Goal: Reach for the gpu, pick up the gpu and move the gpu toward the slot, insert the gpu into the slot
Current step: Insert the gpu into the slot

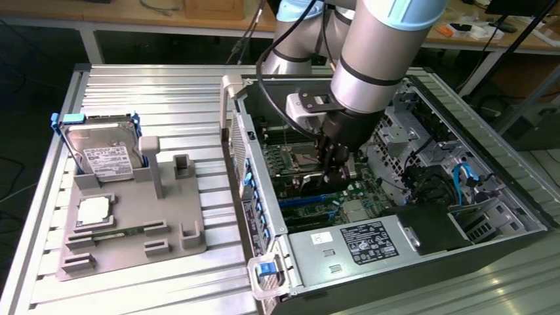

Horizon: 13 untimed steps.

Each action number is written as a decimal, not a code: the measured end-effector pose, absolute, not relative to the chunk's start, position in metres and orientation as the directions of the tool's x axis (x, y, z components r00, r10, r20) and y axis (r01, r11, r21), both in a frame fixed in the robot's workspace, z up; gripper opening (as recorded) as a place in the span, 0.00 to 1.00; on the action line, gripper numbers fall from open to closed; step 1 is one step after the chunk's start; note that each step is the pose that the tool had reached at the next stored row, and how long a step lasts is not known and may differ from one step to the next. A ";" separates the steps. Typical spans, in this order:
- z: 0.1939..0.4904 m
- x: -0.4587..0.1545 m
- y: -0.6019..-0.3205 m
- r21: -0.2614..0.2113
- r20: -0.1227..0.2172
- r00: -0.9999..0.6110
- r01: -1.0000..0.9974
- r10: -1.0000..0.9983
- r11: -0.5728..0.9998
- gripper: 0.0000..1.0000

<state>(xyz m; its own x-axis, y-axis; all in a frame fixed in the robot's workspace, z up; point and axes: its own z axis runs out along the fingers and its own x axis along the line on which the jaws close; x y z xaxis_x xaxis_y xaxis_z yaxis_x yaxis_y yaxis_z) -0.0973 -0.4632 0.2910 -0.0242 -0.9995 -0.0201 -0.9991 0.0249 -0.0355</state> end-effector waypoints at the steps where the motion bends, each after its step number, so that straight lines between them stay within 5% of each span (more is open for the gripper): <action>1: 0.291 -0.097 -0.463 -0.035 -0.020 -0.024 -0.999 -1.000 0.025 0.27; 13: 0.290 -0.099 -0.463 -0.029 -0.022 -0.025 -0.999 -0.999 0.026 0.27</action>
